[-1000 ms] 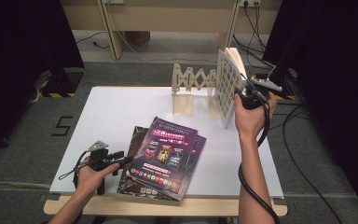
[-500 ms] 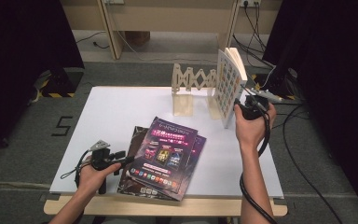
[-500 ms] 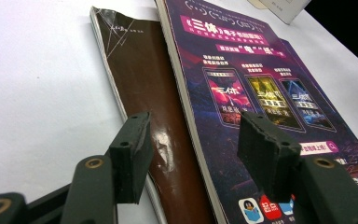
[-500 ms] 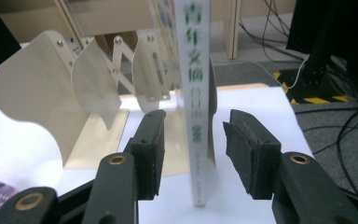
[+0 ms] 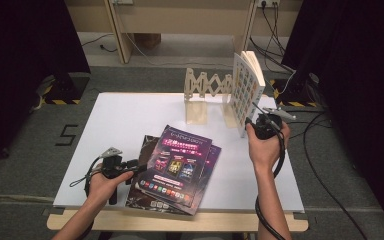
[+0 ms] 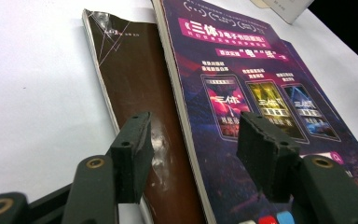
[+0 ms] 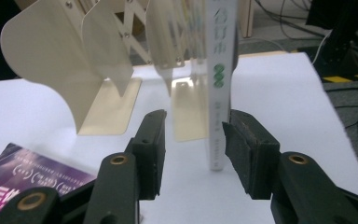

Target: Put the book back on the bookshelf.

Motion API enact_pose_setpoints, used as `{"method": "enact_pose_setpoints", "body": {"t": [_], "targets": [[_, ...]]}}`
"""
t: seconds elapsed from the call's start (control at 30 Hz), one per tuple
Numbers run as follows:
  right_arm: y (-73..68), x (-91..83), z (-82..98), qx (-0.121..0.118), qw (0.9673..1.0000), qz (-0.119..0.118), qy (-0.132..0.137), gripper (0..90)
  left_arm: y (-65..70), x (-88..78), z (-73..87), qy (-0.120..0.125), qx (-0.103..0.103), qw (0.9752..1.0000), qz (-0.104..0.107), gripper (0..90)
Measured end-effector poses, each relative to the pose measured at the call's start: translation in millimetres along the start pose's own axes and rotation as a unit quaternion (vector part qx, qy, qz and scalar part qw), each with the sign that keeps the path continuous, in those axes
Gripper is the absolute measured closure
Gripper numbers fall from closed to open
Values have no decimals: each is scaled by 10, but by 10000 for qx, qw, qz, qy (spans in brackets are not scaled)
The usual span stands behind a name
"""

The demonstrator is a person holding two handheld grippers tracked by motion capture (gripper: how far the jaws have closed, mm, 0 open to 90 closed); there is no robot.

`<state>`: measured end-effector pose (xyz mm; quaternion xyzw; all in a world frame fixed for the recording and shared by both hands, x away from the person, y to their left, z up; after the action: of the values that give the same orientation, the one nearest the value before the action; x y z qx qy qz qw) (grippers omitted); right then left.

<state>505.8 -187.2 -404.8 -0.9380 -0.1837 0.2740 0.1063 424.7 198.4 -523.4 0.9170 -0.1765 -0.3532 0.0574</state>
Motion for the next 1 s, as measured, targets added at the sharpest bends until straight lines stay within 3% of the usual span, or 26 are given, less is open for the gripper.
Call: {"method": "enact_pose_setpoints", "body": {"t": [0.33,0.63,0.83,1.0], "targets": [[-235,241,399,16,9977,-401,-538,576,60,200,-79,-296,-69,9995,-19,460],[-518,564,898,89,9888,-810,-1253,574,90,350,-69,-502,-135,9986,-43,465],[-692,720,1096,114,9816,-1042,-1598,567,128,370,-74,-544,-221,9983,59,480],[-746,802,1205,152,9786,-1067,-1754,564,164,374,-63,-545,-227,9982,99,492]]}}
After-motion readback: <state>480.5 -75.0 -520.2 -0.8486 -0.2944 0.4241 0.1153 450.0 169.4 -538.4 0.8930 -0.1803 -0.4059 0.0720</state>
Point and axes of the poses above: each handheld gripper's, and its own axes: x roughly forward along the jaws, z roughly out of its underside, y roughly to its right, the point moved 8 cm from there along x, roughly forward along the jaws, and after that the axes turned 15 degrees about -z, right-handed, at the moved point
